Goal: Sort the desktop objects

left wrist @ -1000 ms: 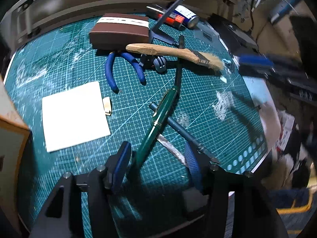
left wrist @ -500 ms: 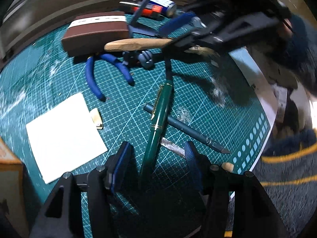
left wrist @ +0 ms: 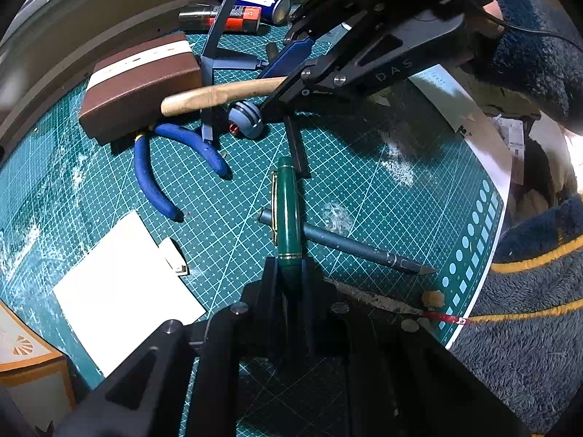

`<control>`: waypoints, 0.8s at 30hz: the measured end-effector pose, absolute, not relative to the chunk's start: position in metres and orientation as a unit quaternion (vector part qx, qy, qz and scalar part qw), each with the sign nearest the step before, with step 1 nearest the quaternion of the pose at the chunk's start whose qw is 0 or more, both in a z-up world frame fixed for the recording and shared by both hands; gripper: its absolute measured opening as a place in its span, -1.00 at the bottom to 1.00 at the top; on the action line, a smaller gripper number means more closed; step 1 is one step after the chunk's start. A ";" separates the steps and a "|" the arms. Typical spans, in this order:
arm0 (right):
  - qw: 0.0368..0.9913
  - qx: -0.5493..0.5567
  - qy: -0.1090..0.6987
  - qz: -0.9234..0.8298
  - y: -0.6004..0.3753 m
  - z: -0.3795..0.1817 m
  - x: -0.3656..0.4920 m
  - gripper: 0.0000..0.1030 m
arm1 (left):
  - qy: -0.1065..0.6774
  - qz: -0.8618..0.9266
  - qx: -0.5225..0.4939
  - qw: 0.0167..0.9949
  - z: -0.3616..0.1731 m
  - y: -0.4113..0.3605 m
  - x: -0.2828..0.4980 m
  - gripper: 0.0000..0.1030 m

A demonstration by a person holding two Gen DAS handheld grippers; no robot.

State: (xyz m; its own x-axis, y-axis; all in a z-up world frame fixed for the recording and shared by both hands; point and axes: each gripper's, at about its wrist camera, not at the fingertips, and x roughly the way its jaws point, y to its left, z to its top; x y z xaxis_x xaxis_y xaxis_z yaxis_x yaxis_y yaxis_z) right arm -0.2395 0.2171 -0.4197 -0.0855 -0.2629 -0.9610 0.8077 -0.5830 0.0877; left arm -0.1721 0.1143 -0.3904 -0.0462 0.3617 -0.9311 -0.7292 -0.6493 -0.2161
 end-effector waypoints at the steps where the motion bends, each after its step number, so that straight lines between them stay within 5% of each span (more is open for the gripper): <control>1: 0.384 0.555 0.240 -0.698 0.218 -0.418 -0.239 -0.63 | 0.152 0.706 -0.574 0.385 -0.390 0.112 -0.174 -0.76; 24: 0.308 0.540 0.021 -0.783 0.274 -0.356 -0.220 -0.67 | 0.045 0.767 -0.554 0.321 -0.336 0.095 -0.176 -0.77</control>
State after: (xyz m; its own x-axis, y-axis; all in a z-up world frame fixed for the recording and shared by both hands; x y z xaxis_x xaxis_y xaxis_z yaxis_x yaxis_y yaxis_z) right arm -0.2202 0.2740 -0.3557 -0.2267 -0.4605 -0.8582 0.5051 -0.8090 0.3006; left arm -0.1759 0.0948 -0.3355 -0.1800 0.4428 -0.8784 -0.5425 -0.7896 -0.2868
